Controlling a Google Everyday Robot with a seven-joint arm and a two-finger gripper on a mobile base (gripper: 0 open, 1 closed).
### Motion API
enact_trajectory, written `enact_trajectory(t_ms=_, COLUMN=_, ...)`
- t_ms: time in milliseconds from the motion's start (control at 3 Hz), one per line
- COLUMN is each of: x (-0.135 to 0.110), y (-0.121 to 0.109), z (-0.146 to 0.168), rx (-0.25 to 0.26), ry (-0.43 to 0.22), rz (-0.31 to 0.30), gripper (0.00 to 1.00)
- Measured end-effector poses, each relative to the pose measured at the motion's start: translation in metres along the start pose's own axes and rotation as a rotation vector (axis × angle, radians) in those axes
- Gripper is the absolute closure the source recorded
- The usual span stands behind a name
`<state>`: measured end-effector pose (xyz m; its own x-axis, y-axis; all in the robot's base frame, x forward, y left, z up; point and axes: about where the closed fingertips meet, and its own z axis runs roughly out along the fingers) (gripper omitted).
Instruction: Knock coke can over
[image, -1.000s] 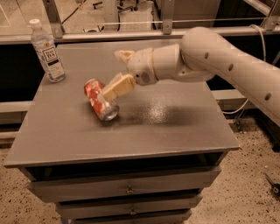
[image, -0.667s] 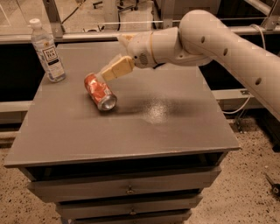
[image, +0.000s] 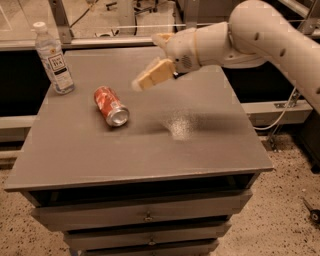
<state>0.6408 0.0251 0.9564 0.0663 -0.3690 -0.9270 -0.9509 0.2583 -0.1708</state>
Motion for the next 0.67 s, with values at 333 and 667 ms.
enact_trajectory(t_ms=333, x=0.016, y=0.017, z=-0.07, rx=-0.034, ry=0.05, rz=-0.09, gripper=0.0)
enact_trajectory(t_ms=667, x=0.022, y=0.031, z=-0.084, rx=-0.085, ry=0.064, rz=-0.107, gripper=0.0)
